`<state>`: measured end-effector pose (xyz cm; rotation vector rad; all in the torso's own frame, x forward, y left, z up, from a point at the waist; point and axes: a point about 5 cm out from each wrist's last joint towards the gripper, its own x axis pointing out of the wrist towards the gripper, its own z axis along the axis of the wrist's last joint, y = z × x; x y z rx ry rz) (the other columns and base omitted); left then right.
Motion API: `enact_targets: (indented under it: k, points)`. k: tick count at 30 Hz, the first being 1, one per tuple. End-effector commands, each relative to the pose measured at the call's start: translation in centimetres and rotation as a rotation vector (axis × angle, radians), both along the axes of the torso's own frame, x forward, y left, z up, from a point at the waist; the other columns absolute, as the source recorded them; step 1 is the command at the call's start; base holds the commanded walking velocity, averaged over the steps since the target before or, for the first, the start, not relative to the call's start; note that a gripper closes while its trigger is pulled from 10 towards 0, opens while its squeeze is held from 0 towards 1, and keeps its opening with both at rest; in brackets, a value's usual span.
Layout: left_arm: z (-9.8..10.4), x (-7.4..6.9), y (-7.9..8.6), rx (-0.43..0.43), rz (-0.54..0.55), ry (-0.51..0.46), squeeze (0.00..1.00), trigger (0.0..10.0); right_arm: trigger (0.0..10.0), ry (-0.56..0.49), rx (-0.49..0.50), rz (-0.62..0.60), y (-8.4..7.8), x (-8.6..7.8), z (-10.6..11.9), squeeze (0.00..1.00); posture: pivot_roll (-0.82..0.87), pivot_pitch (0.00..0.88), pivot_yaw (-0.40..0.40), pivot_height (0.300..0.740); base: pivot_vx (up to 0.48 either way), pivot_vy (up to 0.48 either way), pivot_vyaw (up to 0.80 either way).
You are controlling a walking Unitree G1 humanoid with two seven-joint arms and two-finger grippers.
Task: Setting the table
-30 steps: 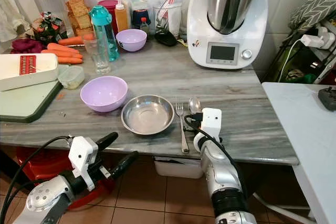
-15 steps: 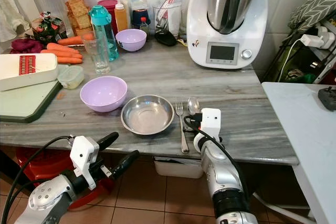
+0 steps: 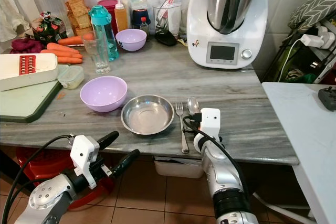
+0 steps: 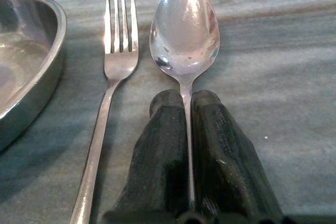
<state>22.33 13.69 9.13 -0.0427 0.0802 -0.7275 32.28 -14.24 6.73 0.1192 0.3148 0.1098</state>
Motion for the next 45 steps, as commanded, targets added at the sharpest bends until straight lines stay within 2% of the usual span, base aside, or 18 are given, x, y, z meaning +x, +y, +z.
enact_targets:
  k: [1, 4, 5, 11, 14, 15, 16, 29, 30, 31, 33, 34, 35, 36, 39, 40, 45]
  points:
    - [0.1, 0.2, -0.1, 0.016, 0.002, -0.011, 0.0, 10.0, 0.0, 0.058, 0.002, 0.0, -0.1, -0.7, -1.3, 0.0, 0.05, 0.0, 0.006, 0.74, 0.0, 0.0, 0.0]
    - [0.2, 0.3, -0.1, 0.014, 0.005, -0.014, 0.0, 10.0, 0.0, 0.057, -0.002, 0.006, -0.1, -0.7, -1.3, 0.0, 0.05, 0.0, 0.006, 0.74, 0.0, 0.0, 0.0]
    - [0.3, 0.4, 0.0, 0.011, 0.038, -0.028, 0.0, 10.0, 10.0, 0.058, -0.007, 0.005, -0.1, -0.6, -1.2, 0.0, 0.05, 0.0, 0.006, 0.74, 0.0, 0.0, 0.0]
    - [0.9, 1.3, 0.5, -0.002, 0.117, -0.043, 0.0, 10.0, 10.0, 0.059, -0.014, 0.002, -0.3, -0.6, -1.3, 0.0, 0.05, 0.0, 0.005, 0.74, 0.0, 0.0, 0.0]
    - [0.8, 1.1, 0.3, -0.039, 0.083, -0.016, 0.0, 10.0, 10.0, 0.061, -0.011, 0.003, -0.2, -0.6, -1.3, 0.0, 0.05, 0.0, 0.005, 0.74, 0.0, 0.0, 0.0]
    - [0.8, 1.0, 0.2, -0.055, 0.076, -0.011, 0.0, 4.5, 10.0, 0.063, -0.012, 0.001, -0.2, -0.6, -1.4, 0.0, 0.05, 0.0, 0.005, 0.74, 0.0, 0.0, 0.0]
    - [0.9, 1.0, 0.3, -0.059, 0.08, -0.026, 0.0, 0.0, 10.0, 0.064, -0.013, 0.001, -0.2, -0.6, -1.4, 0.0, 0.05, 0.0, 0.005, 0.74, 0.0, 0.0, 0.0]
    - [0.8, 1.3, 0.4, -0.044, 0.093, -0.03, 0.0, 0.0, 10.0, 0.066, -0.016, -0.002, -0.4, -0.7, -1.5, 0.0, 0.04, 0.0, 0.006, 0.74, 0.0, 0.0, 0.0]
    - [0.8, 1.3, 0.3, -0.036, 0.088, -0.029, 0.0, 1.4, 10.0, 0.066, -0.017, -0.001, -0.4, -0.7, -1.5, 0.0, 0.04, 0.0, 0.005, 0.74, 0.0, 0.0, 0.0]
    - [0.7, 1.3, 0.2, -0.038, 0.077, -0.026, 0.0, 10.0, 10.0, 0.067, -0.018, 0.001, -0.3, -0.7, -1.5, 0.0, 0.04, 0.0, 0.005, 0.74, 0.0, 0.0, 0.0]
    - [0.7, 1.2, 0.1, -0.063, 0.068, -0.01, 0.0, 10.0, 10.0, 0.067, -0.018, 0.004, -0.3, -0.7, -1.5, 0.0, 0.04, 0.0, 0.005, 0.74, 0.0, 0.0, 0.0]
    - [0.6, 1.1, 0.0, -0.077, 0.073, -0.003, 0.89, 10.0, 10.0, 0.069, -0.019, 0.007, -0.3, -0.7, -1.6, 0.0, 0.04, 0.0, 0.005, 0.74, 0.0, 0.0, 0.0]
    - [0.6, 1.1, 0.0, -0.077, 0.073, -0.003, 0.89, 10.0, 10.0, 0.069, -0.019, 0.007, -0.3, -0.7, -1.6, 0.0, 0.04, 0.0, 0.005, 0.74, 0.0, 0.0, 0.0]
    - [0.6, 1.1, 0.0, -0.08, 0.073, -0.002, 1.0, 10.0, 10.0, 0.07, -0.019, 0.007, -0.3, -0.7, -1.6, 0.0, 0.04, 0.0, 0.004, 0.74, 0.0, 0.0, 0.0]
    - [0.5, 1.0, -0.1, -0.084, 0.06, 0.002, 1.0, 10.0, 10.0, 0.071, -0.009, 0.002, -0.3, -0.7, -1.6, 0.0, 0.04, 0.0, 0.003, 0.74, 0.0, 0.0, 0.0]
    - [0.4, 1.0, -0.1, -0.083, 0.06, 0.002, 1.0, 10.0, 10.0, 0.067, 0.007, 0.01, -0.3, -0.7, -1.5, 1.0, 0.04, 0.0, 0.003, 0.74, 0.0, 0.0, 0.0]
    - [0.2, 1.0, -0.1, -0.074, 0.064, 0.0, 1.0, 10.0, 10.0, 0.059, -0.007, 0.009, -0.5, -0.5, -1.2, 1.0, 0.04, 0.0, 0.003, 0.74, 0.0, 0.0, 0.0]
